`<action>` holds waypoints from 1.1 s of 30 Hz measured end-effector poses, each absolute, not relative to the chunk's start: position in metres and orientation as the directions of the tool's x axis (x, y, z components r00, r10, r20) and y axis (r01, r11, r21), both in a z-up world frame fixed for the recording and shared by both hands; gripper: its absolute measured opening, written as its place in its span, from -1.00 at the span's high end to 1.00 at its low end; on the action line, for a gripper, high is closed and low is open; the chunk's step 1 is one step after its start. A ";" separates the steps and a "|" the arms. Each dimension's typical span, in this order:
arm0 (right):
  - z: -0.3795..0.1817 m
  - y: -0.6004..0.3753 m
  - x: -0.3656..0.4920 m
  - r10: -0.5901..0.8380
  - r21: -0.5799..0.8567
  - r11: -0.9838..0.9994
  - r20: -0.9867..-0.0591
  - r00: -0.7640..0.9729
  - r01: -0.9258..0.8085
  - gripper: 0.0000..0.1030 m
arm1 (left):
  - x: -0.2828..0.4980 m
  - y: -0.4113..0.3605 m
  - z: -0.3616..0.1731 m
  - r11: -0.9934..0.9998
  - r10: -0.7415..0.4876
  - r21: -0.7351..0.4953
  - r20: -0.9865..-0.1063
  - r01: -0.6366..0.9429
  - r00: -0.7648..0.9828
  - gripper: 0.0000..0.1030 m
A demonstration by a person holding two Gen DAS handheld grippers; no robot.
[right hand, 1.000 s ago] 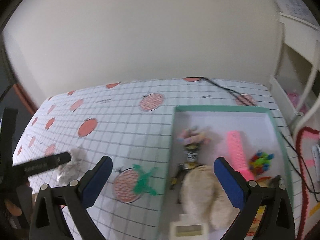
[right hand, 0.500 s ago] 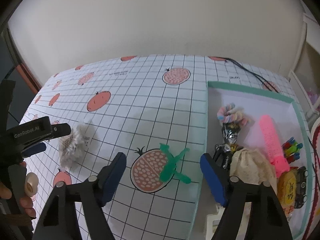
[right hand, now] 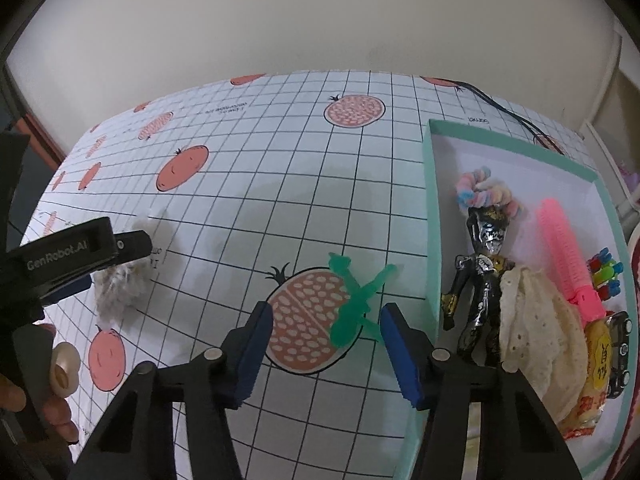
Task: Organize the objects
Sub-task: 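Grasp the cotton swab pack with the left gripper while the right grips the green figure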
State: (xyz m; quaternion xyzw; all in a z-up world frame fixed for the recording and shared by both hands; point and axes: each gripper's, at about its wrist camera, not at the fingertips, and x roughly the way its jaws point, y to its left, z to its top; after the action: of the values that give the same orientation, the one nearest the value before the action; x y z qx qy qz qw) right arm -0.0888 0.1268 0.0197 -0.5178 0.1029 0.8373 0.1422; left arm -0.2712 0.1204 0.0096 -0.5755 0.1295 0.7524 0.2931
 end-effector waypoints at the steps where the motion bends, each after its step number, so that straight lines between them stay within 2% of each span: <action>1: 0.018 0.127 -0.089 0.132 0.025 -0.936 -0.898 -0.419 -0.350 -0.14 | -0.272 0.121 0.009 -0.795 0.289 -0.141 -0.943 -0.589 -0.164 -1.00; 5: 0.015 0.131 -0.090 0.146 0.019 -0.925 -0.904 -0.401 -0.379 -0.12 | -0.273 0.121 0.005 -0.797 0.282 -0.139 -0.946 -0.587 -0.159 -1.00; 15: 0.011 0.137 -0.092 0.184 -0.015 -0.914 -0.906 -0.381 -0.405 0.11 | -0.281 0.118 -0.002 -0.810 0.272 -0.140 -0.950 -0.569 -0.153 -0.98; 24: 0.008 0.136 -0.093 0.171 0.000 -0.915 -0.906 -0.388 -0.403 0.18 | -0.281 0.119 -0.003 -0.807 0.262 -0.119 -0.950 -0.578 -0.171 -0.95; 30: 0.009 0.141 -0.092 0.162 0.020 -0.907 -0.905 -0.393 -0.420 0.38 | -0.278 0.122 0.000 -0.796 0.242 -0.074 -0.949 -0.601 -0.204 -0.70; 32: 0.009 0.141 -0.091 0.161 0.023 -0.907 -0.905 -0.395 -0.421 0.41 | -0.279 0.122 0.001 -0.794 0.238 -0.062 -0.947 -0.605 -0.215 -0.53; 33: 0.010 0.141 -0.091 0.160 0.024 -0.907 -0.904 -0.396 -0.420 0.41 | -0.279 0.122 0.001 -0.793 0.239 -0.063 -0.947 -0.605 -0.215 -0.51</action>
State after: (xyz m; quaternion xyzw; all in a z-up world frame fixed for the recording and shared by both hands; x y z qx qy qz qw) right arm -0.0913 0.1410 0.0096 -0.5207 0.1250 0.8261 0.1756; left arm -0.2789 0.1223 0.0015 -0.5620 0.1630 0.7621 0.2769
